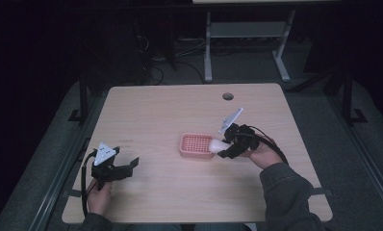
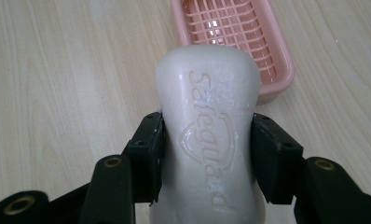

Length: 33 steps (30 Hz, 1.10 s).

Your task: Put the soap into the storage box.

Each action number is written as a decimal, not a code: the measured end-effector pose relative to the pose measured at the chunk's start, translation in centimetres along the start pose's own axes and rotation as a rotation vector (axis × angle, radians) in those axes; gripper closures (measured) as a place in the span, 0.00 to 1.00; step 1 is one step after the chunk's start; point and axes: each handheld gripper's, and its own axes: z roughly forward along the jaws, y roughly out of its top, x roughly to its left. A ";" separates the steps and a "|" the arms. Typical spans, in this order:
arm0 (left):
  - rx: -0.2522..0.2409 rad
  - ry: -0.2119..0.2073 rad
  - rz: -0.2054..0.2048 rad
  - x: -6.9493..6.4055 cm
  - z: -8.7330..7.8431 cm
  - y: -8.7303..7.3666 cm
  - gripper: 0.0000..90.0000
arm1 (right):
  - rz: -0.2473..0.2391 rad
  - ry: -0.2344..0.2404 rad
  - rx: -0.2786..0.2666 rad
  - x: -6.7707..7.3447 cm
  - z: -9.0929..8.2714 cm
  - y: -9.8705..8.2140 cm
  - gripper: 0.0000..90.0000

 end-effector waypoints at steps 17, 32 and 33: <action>0.002 -0.001 0.003 0.0 0.0 0.0 0.16 | -0.044 0.001 0.017 -0.6 0.4 2.8 0.54; -0.002 -0.001 -0.002 0.1 0.0 0.0 0.16 | -0.052 0.018 0.023 -1.4 1.3 4.7 0.54; -0.002 -0.003 -0.002 0.1 0.0 0.0 0.16 | -0.050 0.023 0.025 -1.4 1.4 4.7 0.54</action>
